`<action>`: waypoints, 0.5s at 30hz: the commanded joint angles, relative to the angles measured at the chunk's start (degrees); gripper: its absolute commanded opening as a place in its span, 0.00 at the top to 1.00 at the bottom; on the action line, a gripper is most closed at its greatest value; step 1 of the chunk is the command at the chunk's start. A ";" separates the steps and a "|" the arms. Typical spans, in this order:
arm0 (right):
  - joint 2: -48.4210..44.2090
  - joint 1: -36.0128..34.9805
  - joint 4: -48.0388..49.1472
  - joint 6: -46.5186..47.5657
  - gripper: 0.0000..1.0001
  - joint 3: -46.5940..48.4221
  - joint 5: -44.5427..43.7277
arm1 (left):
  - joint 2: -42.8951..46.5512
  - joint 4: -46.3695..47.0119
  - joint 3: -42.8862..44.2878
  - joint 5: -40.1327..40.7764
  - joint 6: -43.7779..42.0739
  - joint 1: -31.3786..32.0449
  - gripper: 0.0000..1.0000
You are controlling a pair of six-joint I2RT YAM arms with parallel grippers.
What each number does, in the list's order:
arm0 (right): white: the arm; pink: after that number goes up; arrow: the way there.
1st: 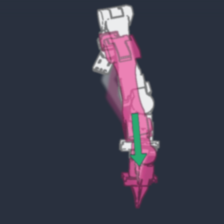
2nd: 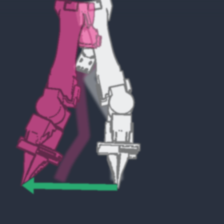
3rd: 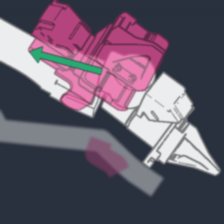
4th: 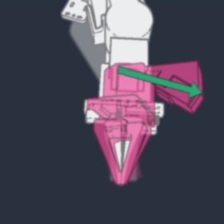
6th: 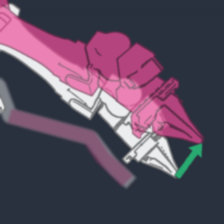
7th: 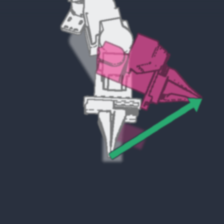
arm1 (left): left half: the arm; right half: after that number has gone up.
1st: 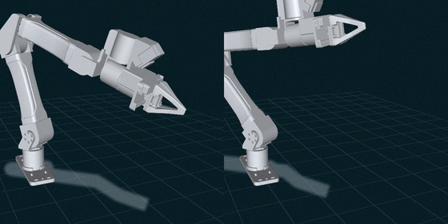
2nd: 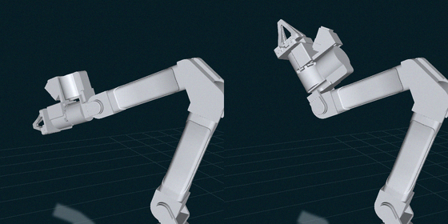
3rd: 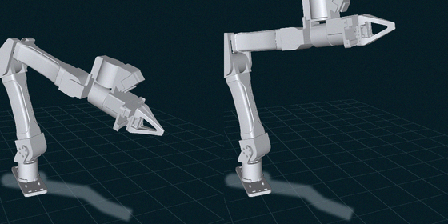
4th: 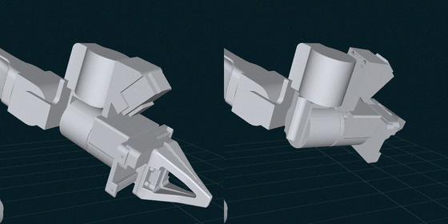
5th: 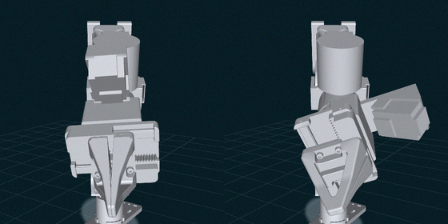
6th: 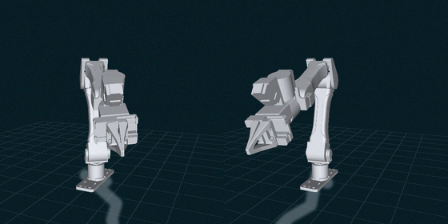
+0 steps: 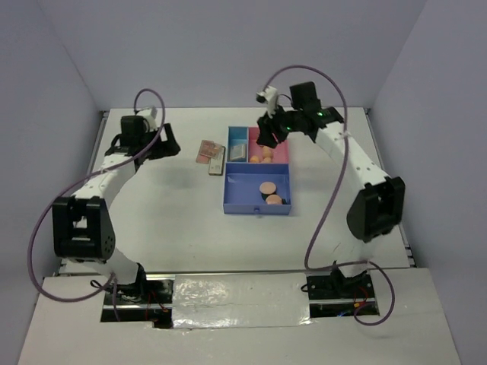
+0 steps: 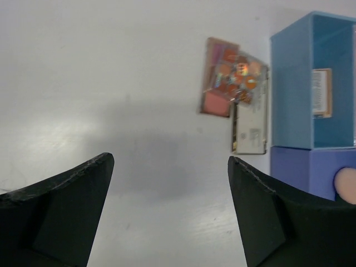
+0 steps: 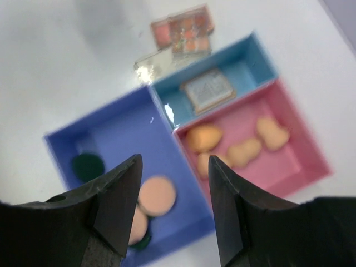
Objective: Organize the makeup
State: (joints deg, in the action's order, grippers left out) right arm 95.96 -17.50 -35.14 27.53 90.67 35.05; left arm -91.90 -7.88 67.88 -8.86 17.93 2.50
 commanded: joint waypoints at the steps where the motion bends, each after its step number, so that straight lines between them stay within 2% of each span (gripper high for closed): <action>1: 9.92 -6.21 -9.32 -0.45 0.41 16.65 -9.81 | 9.27 -0.91 -3.62 -1.24 -0.97 -6.26 0.04; 3: 18.44 -9.21 -13.88 -2.65 0.38 24.07 -12.27 | 13.73 -1.08 -7.40 -1.42 -1.67 -8.29 0.02; 4: 21.08 -12.01 -14.95 -3.35 0.32 30.90 -14.81 | 14.98 -1.00 -8.45 -1.42 -2.02 -9.96 0.01; 6: 27.94 -14.83 -16.63 -4.59 0.19 38.30 -19.20 | 18.76 -1.09 -11.53 -1.51 -2.55 -11.72 0.01; 7: 29.88 -17.37 -16.81 -4.33 0.12 39.74 -20.62 | 19.82 -1.09 -13.37 -1.51 -3.16 -12.25 0.01; 9: 34.02 -19.15 -15.32 -3.62 0.04 41.86 -22.91 | 22.98 -1.44 -14.87 -1.51 -3.61 -13.31 0.01; 15: 41.57 -21.09 -9.26 -3.27 0.00 46.16 -26.51 | 31.51 0.06 -21.81 -1.42 -5.89 -14.02 0.01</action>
State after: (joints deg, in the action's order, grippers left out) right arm 135.92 -39.86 -47.00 24.49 131.98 13.21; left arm -63.72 -9.45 47.97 -9.39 14.63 -11.11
